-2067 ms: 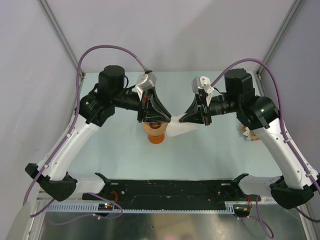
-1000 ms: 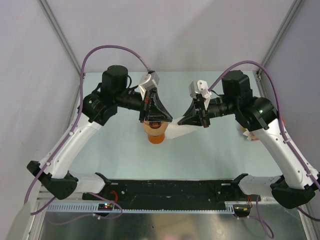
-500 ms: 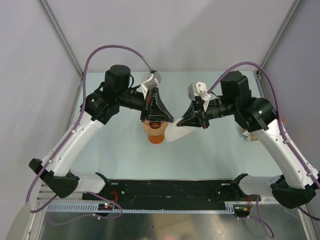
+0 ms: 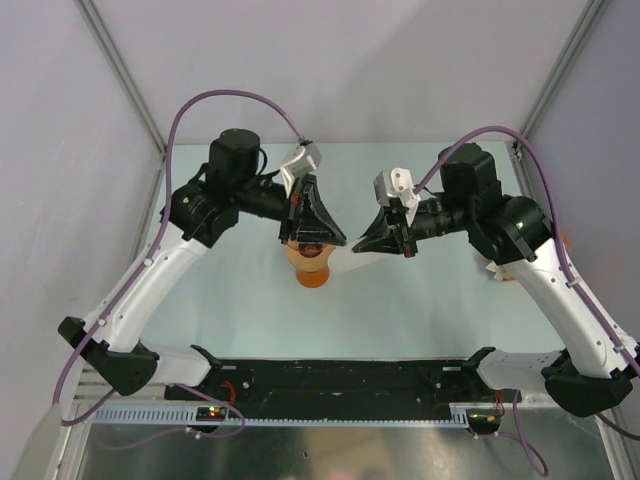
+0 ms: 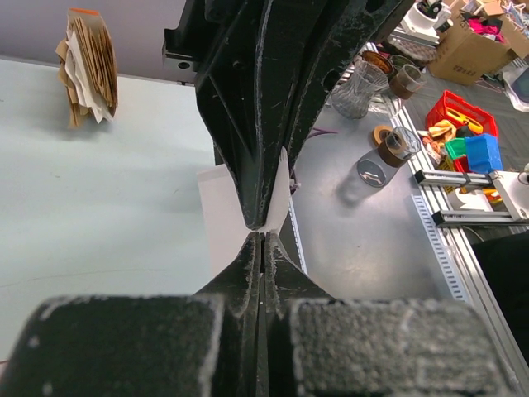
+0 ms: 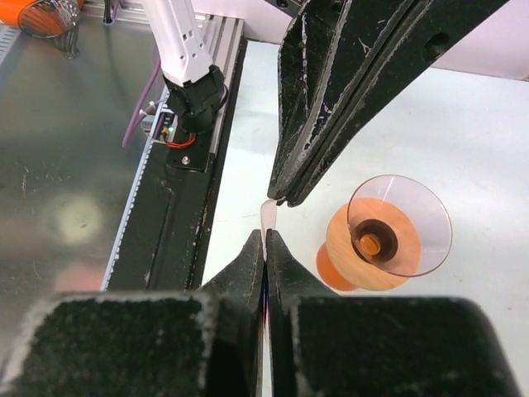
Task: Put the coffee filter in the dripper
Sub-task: Place the coffee filter in the coffee dripper.
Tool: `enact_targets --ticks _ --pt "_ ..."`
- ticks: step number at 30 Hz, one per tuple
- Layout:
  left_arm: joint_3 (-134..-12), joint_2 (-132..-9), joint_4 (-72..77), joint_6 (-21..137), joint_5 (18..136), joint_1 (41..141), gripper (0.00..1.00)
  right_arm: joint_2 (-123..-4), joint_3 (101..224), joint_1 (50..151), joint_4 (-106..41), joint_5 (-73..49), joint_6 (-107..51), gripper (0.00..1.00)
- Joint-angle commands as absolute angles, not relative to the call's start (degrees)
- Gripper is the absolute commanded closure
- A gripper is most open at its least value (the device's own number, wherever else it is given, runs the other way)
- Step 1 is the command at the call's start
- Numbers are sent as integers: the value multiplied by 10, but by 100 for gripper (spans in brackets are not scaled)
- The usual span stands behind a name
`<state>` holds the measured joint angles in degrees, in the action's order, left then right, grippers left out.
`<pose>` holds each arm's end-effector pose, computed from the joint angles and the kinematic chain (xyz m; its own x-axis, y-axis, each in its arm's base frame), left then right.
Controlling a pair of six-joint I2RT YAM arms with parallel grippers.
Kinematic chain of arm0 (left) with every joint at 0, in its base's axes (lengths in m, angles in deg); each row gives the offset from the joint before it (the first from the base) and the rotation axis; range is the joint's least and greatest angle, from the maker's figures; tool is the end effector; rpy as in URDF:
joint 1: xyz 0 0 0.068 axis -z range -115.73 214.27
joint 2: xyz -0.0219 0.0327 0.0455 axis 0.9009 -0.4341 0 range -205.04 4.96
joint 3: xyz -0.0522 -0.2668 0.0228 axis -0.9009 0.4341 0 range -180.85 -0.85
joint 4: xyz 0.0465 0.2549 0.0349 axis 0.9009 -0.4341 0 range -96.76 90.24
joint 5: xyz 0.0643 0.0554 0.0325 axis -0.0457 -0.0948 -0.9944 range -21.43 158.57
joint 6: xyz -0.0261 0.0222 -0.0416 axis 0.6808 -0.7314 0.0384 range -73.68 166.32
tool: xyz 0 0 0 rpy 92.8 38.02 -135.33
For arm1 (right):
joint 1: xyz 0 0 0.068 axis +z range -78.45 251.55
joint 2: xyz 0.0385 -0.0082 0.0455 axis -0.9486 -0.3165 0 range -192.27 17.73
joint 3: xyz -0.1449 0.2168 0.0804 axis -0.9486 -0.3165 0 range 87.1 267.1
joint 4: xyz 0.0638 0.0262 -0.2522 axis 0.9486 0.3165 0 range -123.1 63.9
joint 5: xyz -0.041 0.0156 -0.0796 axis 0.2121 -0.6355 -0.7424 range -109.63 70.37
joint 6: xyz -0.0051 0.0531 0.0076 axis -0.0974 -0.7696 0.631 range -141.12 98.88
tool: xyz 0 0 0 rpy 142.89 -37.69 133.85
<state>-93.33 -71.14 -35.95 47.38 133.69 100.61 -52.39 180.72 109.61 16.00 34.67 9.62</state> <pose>0.1890 -0.1791 0.4663 -0.2902 0.2038 -0.9350 0.9316 -0.1633 -0.3247 0.1525 0.1561 0.4737 0.1862 -0.2331 -0.9545 -0.9787 -0.1293 -0.1593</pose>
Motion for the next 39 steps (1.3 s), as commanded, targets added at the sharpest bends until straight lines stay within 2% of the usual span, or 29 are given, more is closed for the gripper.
enact_targets --ticks 1,39 --pt "-947 -704 -354 471 1368 999 100 -514 1827 1093 161 337 126 100" --pt "-966 -745 -354 498 1416 959 100 -528 1832 1098 184 342 214 100"
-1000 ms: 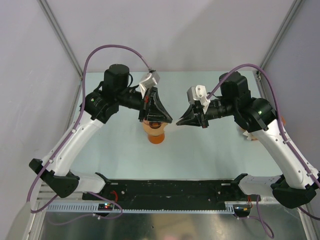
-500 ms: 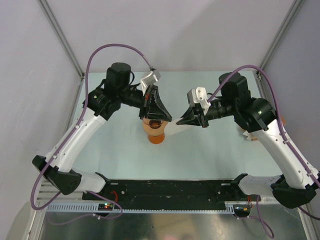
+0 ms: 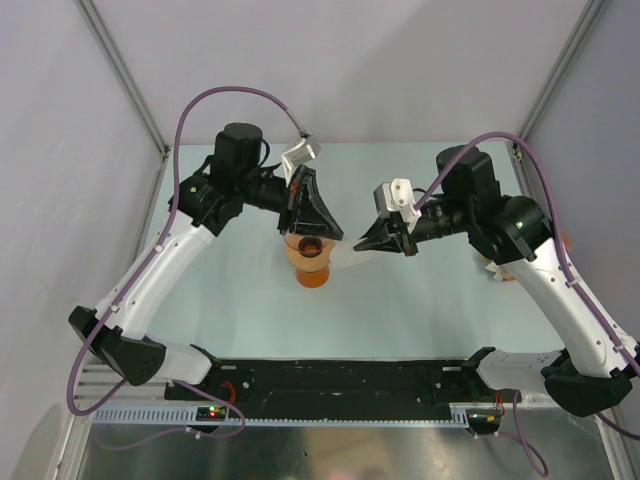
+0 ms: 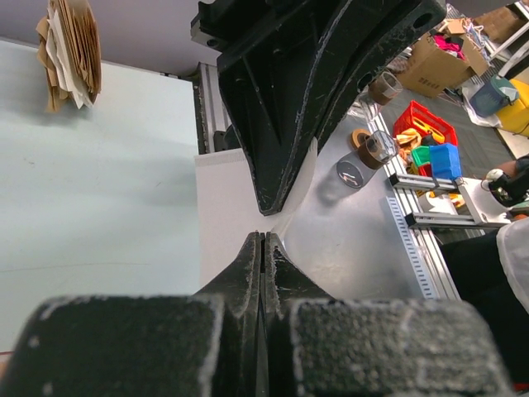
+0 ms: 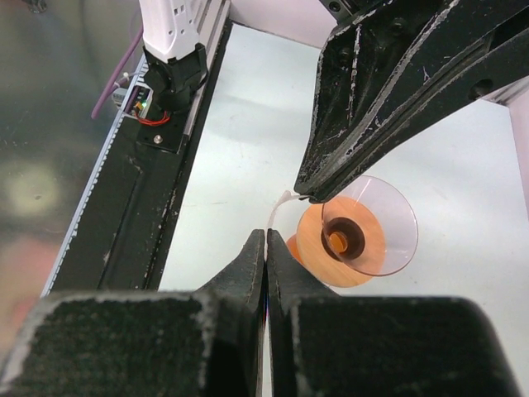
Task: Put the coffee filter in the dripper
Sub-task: Place the coffee filter in the coffee dripper.
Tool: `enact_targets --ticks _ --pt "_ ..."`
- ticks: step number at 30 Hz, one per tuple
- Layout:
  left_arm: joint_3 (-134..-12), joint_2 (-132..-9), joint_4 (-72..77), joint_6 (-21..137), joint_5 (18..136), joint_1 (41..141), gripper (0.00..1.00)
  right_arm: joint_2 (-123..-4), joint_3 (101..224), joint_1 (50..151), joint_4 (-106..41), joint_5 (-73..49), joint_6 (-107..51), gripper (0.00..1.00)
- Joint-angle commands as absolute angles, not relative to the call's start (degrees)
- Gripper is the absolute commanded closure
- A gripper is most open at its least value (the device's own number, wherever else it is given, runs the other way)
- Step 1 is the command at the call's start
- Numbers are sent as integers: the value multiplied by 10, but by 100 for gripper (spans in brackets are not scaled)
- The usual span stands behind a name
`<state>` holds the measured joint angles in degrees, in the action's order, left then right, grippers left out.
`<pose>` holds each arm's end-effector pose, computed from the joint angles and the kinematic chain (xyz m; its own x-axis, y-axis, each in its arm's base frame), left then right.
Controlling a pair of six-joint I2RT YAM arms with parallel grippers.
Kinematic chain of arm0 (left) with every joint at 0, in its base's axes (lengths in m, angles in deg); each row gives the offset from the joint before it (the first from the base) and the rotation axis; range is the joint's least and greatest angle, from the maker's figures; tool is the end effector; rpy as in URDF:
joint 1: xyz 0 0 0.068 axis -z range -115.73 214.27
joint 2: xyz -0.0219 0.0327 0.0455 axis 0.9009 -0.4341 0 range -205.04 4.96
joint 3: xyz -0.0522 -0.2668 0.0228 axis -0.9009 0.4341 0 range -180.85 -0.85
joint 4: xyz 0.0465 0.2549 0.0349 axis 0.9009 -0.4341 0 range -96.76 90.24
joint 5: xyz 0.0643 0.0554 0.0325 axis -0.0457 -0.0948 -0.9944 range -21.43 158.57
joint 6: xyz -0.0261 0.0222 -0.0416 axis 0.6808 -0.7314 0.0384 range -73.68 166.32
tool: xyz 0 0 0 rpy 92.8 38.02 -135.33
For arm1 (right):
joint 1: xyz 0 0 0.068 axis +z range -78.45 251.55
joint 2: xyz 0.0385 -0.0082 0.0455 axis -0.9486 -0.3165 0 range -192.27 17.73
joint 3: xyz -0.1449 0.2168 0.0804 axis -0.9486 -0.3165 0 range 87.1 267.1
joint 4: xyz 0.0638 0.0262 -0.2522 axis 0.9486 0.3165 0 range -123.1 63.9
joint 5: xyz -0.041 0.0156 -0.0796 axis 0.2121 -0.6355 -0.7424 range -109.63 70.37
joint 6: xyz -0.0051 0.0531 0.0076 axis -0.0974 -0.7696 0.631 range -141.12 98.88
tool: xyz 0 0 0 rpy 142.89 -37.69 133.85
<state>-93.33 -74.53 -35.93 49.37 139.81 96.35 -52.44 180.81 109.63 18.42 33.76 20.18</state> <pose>0.2156 -0.1749 0.4530 -0.3813 0.2187 -0.8982 0.8893 -0.1785 -0.4210 0.1517 0.1551 0.4702 0.3335 -0.2387 -0.9120 -0.9393 -0.1668 -0.2999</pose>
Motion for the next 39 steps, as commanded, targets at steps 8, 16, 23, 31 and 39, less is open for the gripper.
enact_targets --ticks 8,16,23,31,39 --pt "-968 -746 -354 491 1417 960 100 -542 1841 1086 148 343 160 100" --pt "-957 -737 -354 485 1413 961 96 -549 1849 1070 135 356 131 100" --pt "-954 -733 -354 484 1409 961 90 -547 1846 1071 140 360 136 100" --pt "-949 -725 -354 481 1402 961 83 -537 1840 1074 166 359 160 100" --pt "-947 -722 -354 481 1404 962 74 -526 1825 1076 175 354 165 100"
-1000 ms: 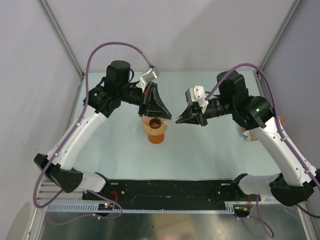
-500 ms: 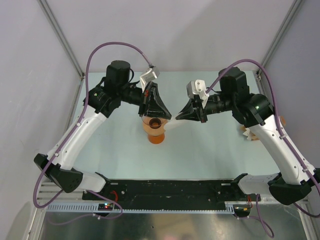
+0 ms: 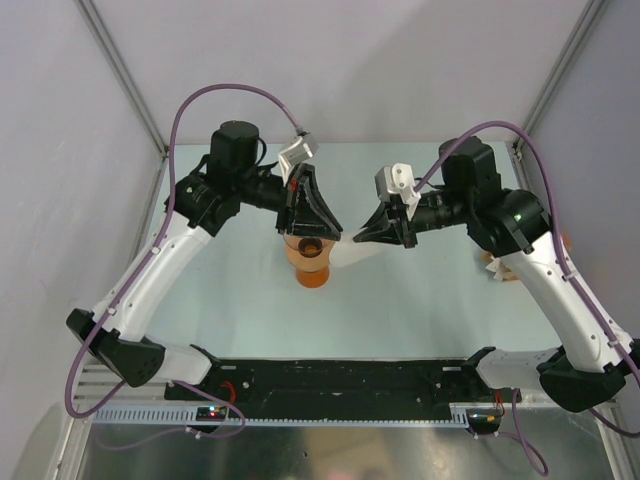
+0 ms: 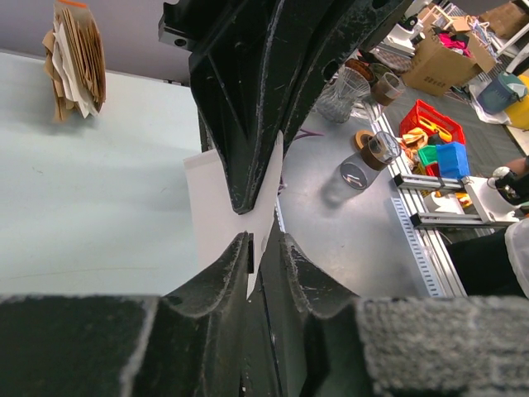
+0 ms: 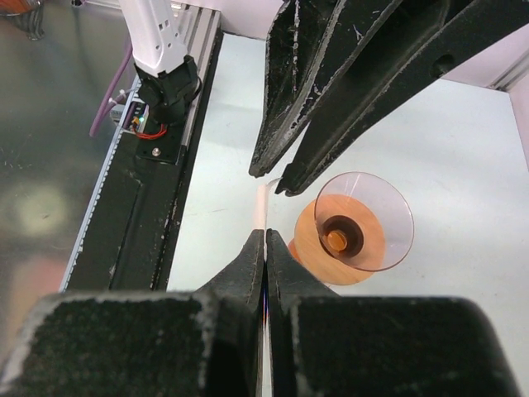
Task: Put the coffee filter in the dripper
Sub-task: Place the coffee filter in the coffee dripper.
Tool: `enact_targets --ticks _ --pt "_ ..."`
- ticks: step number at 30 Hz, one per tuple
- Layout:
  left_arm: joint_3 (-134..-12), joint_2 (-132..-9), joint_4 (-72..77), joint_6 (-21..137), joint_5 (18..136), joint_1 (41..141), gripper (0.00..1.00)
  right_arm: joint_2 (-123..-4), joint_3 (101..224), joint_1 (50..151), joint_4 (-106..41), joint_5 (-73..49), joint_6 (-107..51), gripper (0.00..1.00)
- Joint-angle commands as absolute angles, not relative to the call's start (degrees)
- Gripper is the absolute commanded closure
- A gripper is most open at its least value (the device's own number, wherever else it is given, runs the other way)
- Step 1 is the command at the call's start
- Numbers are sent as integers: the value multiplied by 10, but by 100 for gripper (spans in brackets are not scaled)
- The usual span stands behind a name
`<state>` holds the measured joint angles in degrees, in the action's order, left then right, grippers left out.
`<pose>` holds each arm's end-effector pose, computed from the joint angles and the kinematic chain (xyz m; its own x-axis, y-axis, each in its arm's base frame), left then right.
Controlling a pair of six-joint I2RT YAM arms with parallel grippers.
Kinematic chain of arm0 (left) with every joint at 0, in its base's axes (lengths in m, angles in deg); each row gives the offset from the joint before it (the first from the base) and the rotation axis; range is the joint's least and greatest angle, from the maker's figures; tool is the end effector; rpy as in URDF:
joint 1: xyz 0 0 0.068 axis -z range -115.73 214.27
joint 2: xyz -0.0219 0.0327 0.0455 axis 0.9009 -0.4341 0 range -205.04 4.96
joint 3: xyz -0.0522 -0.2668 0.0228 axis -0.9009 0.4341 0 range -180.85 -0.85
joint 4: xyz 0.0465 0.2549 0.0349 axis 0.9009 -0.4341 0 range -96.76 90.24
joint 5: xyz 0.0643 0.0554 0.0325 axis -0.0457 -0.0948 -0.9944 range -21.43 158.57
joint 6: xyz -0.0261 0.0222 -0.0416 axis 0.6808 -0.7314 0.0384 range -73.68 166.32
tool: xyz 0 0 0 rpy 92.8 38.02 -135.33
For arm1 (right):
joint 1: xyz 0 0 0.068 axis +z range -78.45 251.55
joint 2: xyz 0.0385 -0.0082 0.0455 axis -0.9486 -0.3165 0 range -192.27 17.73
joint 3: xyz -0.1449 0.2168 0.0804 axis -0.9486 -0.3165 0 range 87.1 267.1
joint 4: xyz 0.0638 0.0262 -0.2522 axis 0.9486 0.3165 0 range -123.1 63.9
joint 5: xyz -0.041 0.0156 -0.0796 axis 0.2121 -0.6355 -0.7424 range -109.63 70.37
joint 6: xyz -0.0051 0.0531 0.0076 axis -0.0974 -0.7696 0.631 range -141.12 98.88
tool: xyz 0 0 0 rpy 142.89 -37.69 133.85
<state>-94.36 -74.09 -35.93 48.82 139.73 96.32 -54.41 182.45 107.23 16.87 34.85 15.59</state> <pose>0.2122 -0.1726 0.4604 -0.3531 0.2044 -0.9130 0.9021 -0.1843 -0.3902 0.1658 0.1547 0.4740 0.2622 -0.2393 -0.9349 -0.9635 -0.1185 -0.2399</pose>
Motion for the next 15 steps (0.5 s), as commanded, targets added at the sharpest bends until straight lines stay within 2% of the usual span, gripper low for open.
enact_targets --ticks 1,5,15 --pt "-947 -722 -354 481 1404 962 73 -525 1824 1075 175 353 165 100" --pt "-949 -725 -354 482 1405 965 76 -524 1825 1076 172 353 165 100" --pt "-952 -729 -353 486 1408 970 98 -525 1827 1090 171 346 171 100"
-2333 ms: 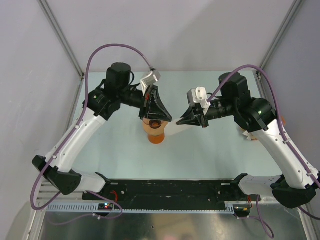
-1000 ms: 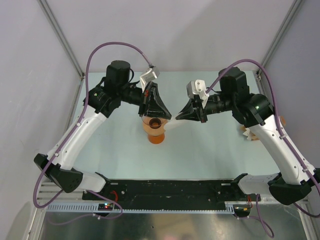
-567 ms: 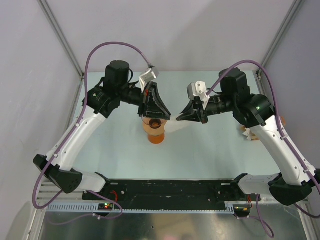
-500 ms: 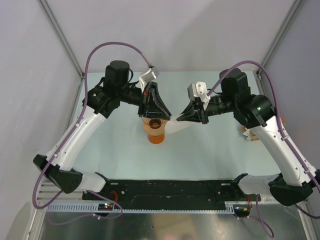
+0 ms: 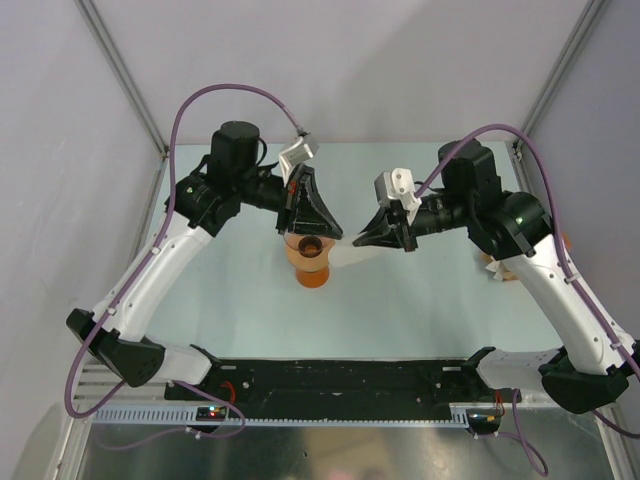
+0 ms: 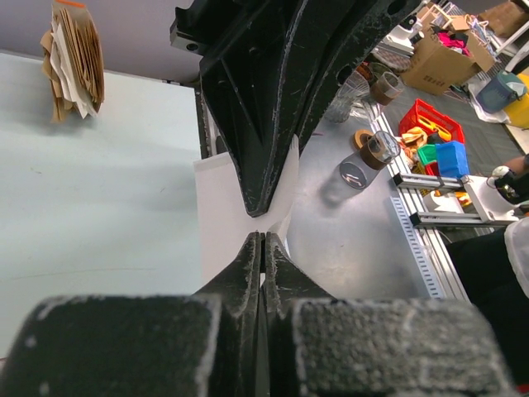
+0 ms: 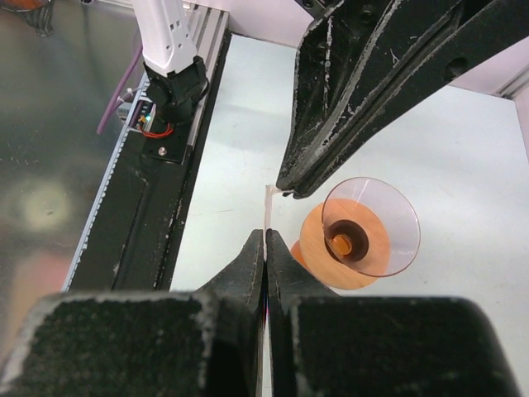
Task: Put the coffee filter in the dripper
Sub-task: Place the coffee filter in the coffee dripper.
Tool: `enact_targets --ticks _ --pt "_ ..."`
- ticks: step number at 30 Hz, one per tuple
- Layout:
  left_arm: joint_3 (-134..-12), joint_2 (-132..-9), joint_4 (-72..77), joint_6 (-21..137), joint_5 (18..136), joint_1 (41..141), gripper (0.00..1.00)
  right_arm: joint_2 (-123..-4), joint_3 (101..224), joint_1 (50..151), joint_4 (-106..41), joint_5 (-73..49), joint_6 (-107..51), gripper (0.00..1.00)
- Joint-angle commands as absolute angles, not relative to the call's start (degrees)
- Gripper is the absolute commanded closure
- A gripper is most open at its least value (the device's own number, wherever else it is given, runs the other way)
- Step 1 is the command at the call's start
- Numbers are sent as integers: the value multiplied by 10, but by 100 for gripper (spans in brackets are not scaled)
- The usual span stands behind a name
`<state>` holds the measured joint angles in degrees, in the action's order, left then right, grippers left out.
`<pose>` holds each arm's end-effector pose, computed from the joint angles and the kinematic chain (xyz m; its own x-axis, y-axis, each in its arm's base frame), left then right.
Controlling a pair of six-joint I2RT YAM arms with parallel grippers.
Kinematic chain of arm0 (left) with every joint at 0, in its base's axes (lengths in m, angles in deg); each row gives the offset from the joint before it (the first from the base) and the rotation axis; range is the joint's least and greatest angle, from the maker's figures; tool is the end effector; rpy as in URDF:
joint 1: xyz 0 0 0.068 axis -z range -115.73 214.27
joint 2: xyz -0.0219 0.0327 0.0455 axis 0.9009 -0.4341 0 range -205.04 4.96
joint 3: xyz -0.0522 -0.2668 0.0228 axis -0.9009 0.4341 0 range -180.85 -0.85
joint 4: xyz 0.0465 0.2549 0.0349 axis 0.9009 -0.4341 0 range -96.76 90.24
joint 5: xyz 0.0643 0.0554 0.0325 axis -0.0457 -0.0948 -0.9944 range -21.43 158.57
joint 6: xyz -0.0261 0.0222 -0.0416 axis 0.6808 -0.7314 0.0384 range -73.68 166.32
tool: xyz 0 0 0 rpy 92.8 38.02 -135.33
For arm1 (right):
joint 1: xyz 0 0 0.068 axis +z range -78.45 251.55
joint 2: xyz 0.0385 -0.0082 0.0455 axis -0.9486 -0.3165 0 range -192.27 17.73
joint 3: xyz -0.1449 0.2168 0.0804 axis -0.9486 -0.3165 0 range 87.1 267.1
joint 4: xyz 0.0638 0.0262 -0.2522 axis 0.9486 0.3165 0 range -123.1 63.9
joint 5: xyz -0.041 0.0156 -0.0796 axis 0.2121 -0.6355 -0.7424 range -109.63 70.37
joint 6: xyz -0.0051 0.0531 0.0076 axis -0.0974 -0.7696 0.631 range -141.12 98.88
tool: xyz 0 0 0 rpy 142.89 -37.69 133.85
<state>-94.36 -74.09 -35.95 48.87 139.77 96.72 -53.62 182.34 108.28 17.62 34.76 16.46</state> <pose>0.2110 -0.1741 0.4604 -0.3527 0.2072 -0.9125 0.9002 -0.1910 -0.3913 0.1588 0.1545 0.4751 0.2802 -0.2340 -0.9310 -0.9574 -0.1386 -0.2534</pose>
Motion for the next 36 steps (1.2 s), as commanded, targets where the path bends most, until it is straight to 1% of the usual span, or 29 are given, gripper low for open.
enact_targets --ticks 1,30,34,35,36 --pt "-951 -729 -353 486 1408 970 99 -525 1827 1090 170 346 170 100" --pt "-952 -740 -353 508 1390 978 100 -549 1825 1102 86 335 80 100" --pt "-947 -738 -353 507 1388 971 100 -542 1819 1100 92 337 91 100" --pt "-942 -735 -353 506 1385 966 97 -537 1816 1096 96 339 95 100" --pt "-938 -730 -353 505 1377 957 91 -534 1814 1092 101 344 98 100"
